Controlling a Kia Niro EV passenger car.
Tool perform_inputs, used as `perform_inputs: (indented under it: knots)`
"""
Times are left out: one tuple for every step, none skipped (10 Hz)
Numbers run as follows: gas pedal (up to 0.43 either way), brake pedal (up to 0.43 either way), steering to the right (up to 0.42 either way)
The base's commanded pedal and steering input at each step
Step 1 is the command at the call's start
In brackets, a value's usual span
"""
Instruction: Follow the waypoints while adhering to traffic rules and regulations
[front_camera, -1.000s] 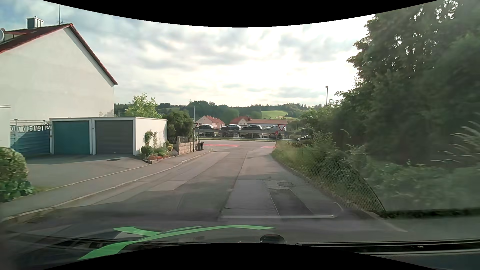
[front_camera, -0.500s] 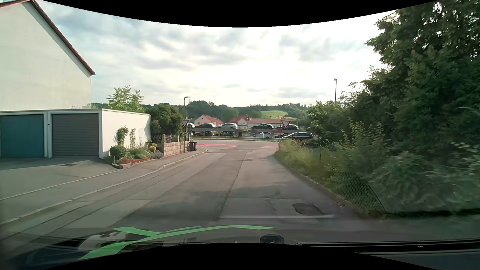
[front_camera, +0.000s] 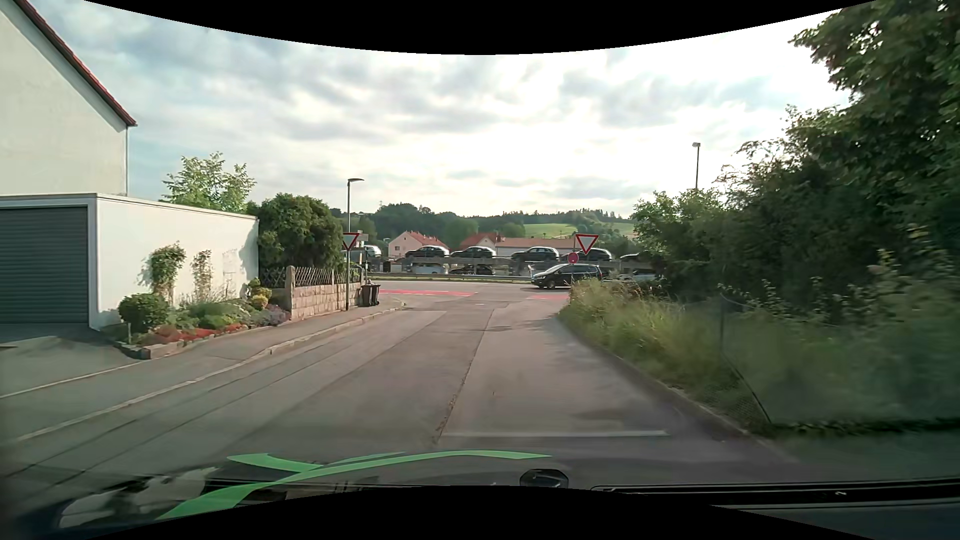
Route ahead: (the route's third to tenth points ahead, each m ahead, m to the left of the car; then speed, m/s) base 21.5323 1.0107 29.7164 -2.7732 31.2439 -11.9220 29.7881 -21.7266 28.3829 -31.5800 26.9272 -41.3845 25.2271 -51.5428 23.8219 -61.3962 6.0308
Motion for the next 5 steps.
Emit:
perform_inputs:
  knots:
    - [0.000,0.152,-0.004]
    - [0.000,0.159,-0.002]
    - [0.000,0.195,-0.001]
    - [0.000,0.189,0.000]
    - [0.000,0.232,0.004]
